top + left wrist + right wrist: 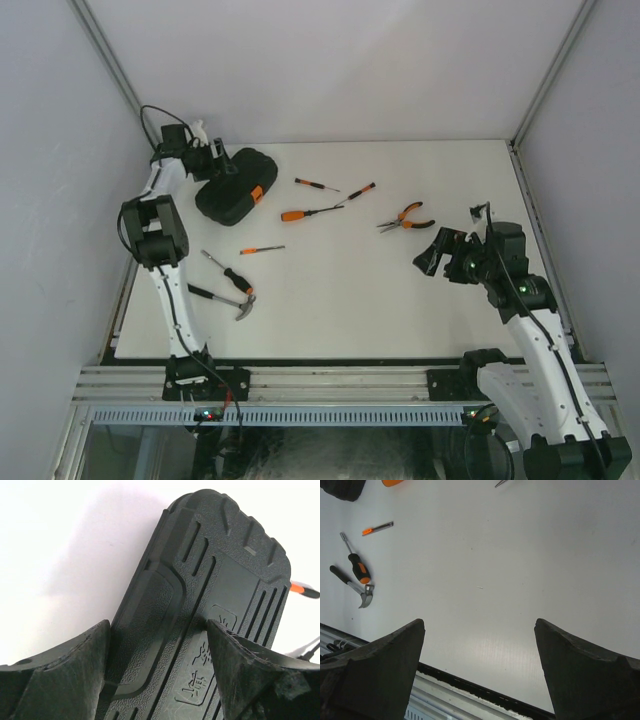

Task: Sort the tools into containers
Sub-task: Move the storage box to the center of the board.

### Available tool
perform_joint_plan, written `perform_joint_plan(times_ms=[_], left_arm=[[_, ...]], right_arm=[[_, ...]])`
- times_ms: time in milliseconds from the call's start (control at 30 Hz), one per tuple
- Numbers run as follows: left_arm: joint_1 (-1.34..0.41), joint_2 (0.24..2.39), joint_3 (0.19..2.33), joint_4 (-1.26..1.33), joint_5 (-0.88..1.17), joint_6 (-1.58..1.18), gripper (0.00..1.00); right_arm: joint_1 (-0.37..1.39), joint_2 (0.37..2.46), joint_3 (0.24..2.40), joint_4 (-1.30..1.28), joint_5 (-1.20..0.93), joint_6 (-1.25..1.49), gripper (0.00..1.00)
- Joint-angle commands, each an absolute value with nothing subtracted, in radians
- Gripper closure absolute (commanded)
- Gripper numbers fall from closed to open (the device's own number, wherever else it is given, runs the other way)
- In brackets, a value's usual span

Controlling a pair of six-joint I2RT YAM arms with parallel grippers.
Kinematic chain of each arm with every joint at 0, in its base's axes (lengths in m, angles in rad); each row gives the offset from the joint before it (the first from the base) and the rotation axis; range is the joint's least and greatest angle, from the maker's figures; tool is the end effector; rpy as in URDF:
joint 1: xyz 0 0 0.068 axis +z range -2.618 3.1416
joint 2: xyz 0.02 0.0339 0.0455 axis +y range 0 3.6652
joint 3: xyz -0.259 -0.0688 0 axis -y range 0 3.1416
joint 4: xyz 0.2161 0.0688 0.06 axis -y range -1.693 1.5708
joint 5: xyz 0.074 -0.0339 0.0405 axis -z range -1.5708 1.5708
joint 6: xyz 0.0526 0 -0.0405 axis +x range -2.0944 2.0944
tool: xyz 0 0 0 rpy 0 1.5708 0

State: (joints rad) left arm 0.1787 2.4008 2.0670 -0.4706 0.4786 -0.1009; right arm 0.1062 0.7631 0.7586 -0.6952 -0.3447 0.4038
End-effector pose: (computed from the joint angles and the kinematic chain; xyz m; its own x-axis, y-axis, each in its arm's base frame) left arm 0.5147 0.0684 0.1872 -0.7211 -0.2211 -0.6566 0.0843 0.9126 -0.3999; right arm 0.1410 0.0329 0.2720 -0.7291 0.2942 -0.6180 -0.0765 0.8622 0.5007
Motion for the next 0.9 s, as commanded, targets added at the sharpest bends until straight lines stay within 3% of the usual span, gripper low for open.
perform_joint_plan(times_ms=[0,467,867], left_arm=[[0.104,2.304,1.979,-0.511,0.497,-0.011,0.21],[-0.009,2.354,2.177,-0.812,0.350,-0.059,0.19],[-0.065,2.201,1.785,-0.609,0.394,-0.204,0.20]], right_arm=[[0.111,0.723,0.764,-0.670,-0.352,0.384,0.09],[0.110,0.634,0.767,-0.711,-0.380,0.413,0.09],[0.113,0.604,0.771,-0.722,-0.409,0.435,0.10]])
